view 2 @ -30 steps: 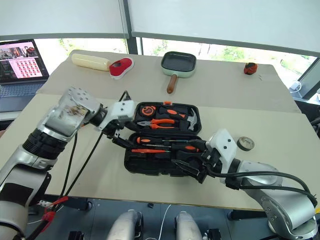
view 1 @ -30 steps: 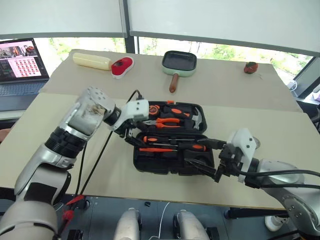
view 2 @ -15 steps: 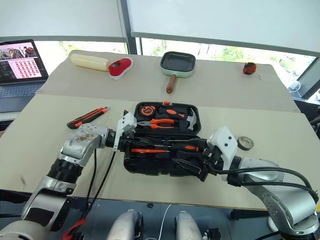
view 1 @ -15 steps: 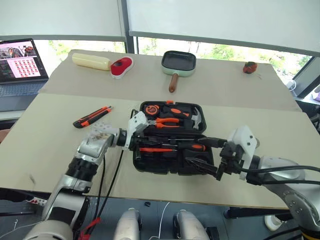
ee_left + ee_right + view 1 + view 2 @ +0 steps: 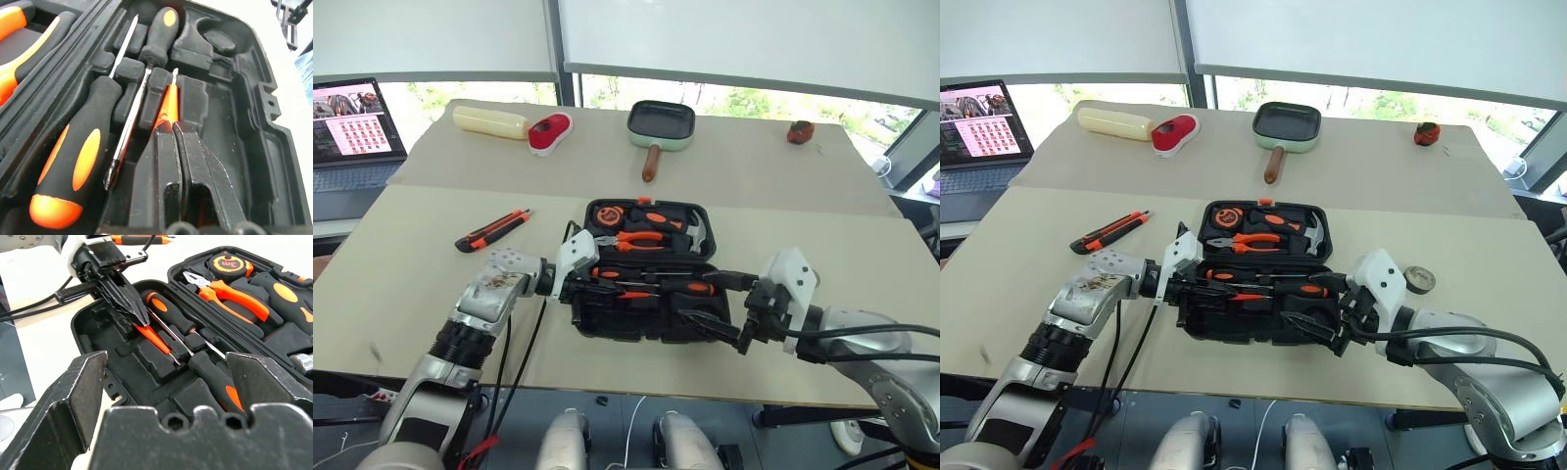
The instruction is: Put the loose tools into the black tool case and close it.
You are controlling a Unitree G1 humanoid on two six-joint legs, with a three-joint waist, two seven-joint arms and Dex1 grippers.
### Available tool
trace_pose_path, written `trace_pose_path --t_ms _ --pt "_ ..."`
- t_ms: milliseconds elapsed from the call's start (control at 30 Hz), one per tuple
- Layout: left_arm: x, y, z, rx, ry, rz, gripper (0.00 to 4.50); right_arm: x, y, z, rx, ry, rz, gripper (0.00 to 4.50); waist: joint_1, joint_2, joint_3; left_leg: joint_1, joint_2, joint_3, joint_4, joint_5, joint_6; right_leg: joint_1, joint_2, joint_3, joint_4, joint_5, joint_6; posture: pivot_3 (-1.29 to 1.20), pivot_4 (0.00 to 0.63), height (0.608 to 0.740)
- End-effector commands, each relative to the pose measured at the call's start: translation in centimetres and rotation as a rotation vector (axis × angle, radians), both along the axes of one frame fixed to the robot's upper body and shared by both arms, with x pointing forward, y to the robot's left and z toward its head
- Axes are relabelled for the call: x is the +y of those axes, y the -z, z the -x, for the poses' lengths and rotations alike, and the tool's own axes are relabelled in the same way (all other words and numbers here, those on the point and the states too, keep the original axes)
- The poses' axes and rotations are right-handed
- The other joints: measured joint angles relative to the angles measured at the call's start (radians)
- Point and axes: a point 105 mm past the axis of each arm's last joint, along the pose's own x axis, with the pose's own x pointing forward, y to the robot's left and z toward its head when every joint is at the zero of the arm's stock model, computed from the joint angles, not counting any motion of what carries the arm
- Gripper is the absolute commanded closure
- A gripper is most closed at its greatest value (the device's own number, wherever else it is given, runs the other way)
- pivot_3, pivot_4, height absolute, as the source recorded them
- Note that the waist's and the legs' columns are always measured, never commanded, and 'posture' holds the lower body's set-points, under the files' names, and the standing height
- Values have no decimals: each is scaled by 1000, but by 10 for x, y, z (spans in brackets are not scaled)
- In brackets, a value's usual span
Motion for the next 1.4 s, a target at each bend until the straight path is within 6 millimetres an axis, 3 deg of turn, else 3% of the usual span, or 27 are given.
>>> trace_pose_path --t_ms 33,167,367,567,633,700,800,900,1000,1033,1067,1133,1200,1333,1400 --pt "11 24 3 32 -20 -93 4409 3 -4 2 -27 -6 -3 0 0 0 0 0 0 0 0 0 0 0 0 0 0 0 0 0 150 740" --pt "16 28 -2 39 -56 -98 4409 3 -4 1 -27 -5 -6 0 0 1 -1 2 0 0 0 0 0 1 0 0 0 0 0 0 150 740" --pt "7 -3 -3 75 -36 51 4409 2 -4 0 -27 -4 -7 0 -1 1 -3 3 0 0 0 0 0 2 0 0 0 0 0 0 150 740" --pt "9 -31 -10 -18 -41 113 4409 3 -4 -2 -55 -6 9 0 -1 1 -2 2 0 0 0 0 0 1 0 0 0 0 0 0 150 740" --pt "22 -44 -11 -56 -85 129 4409 5 -9 -5 -90 -21 22 0 -3 1 -2 1 0 0 0 0 0 1 0 0 0 0 0 0 150 740" --pt "41 -55 -15 -99 -171 139 4025 6 -15 -8 -114 -36 29 0 -9 1 -2 1 0 0 0 0 0 0 0 0 0 0 0 0 150 740" --pt "84 -68 -20 -176 -363 131 3059 6 -24 -15 -137 -58 21 0 -17 1 -2 1 2 0 -1 0 0 -1 2 2 0 0 -1 0 150 740" --pt "136 -72 -13 -230 -579 107 1891 11 -29 -20 -145 -103 10 0 -20 1 -2 2 3 1 -2 0 0 -2 2 2 0 0 -1 0 150 740" --pt "184 -65 1 -255 -763 48 731 19 -32 -24 -148 -151 3 0 -18 1 -2 2 3 2 -3 0 0 -2 2 2 0 0 -1 0 150 740" --pt "198 -59 7 -252 -819 25 587 22 -33 -25 -148 -167 1 0 -10 0 -1 2 3 2 -3 0 0 -2 1 2 0 0 -1 0 150 740" --pt "207 -55 12 -250 -853 11 70 23 -33 -25 -148 -178 0 0 -4 -1 -1 2 2 2 -3 0 0 -2 0 1 0 0 -1 0 150 740" --pt "231 -41 25 -245 -932 -49 70 30 -34 -28 -147 -215 -1 0 0 -1 -1 2 1 3 -2 0 0 -1 -2 -1 0 1 -1 0 150 740" --pt "239 -36 29 -246 -955 -83 70 34 -33 -29 -143 -245 3 0 -1 -1 -1 2 1 4 -2 0 0 -2 -3 0 -1 1 -1 0 150 740" --pt "234 -40 11 -273 -894 -119 70 37 -33 -30 -138 -273 4 0 20 -2 -1 2 2 4 -2 0 0 -2 -3 -2 -1 1 -2 0 150 740" --pt "234 -45 -8 -291 -868 -144 70 38 -33 -30 -140 -273 1 0 27 -2 -1 2 1 4 -2 0 -1 -1 -3 -3 -1 1 -2 0 150 740"
